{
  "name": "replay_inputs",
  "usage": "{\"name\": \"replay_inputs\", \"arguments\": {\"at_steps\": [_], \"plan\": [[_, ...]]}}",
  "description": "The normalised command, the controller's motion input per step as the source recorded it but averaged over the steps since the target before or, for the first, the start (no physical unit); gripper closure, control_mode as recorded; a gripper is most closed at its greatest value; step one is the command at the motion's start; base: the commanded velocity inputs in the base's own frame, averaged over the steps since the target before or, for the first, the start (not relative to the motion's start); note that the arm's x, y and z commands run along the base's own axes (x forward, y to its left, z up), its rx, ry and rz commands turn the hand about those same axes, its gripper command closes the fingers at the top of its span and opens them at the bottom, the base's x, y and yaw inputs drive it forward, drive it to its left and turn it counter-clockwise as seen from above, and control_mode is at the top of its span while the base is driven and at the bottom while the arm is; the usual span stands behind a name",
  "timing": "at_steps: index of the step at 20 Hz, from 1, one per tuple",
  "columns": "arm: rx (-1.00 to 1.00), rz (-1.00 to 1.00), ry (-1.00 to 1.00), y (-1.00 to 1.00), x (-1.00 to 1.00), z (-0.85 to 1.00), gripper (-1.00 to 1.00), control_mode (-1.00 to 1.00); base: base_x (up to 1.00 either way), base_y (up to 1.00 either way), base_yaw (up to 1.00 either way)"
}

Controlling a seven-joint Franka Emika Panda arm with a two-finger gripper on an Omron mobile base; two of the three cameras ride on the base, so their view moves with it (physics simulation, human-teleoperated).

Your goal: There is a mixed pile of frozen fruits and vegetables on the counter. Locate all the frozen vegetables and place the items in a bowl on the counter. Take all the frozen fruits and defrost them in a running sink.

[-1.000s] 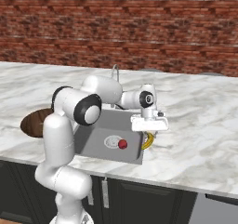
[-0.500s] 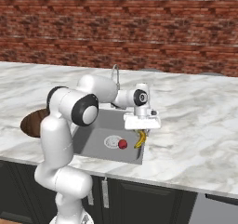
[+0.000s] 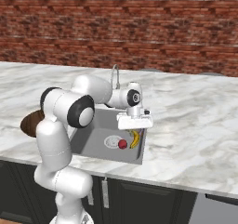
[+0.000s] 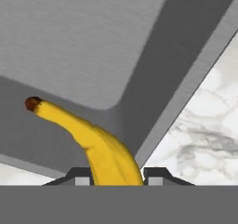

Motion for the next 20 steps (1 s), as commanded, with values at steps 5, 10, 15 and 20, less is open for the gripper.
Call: {"name": "replay_inputs", "arguments": {"at_steps": [5,10,15,20], "plan": [[0.05,0.1,-0.04,0.37,0.0,0.0,1.0,-1.0,0.0,0.0,0.0],[0.03,0.09,-0.08,0.33,0.0,-0.06,1.0,-1.0,0.0,0.0,0.0],[0.02,0.07,-0.09,0.19,0.01,-0.29,1.0,-1.0,0.0,0.0,0.0],[0.03,0.05,-0.11,0.12,0.08,-0.36,1.0,-1.0,0.0,0.0,0.0]]}}
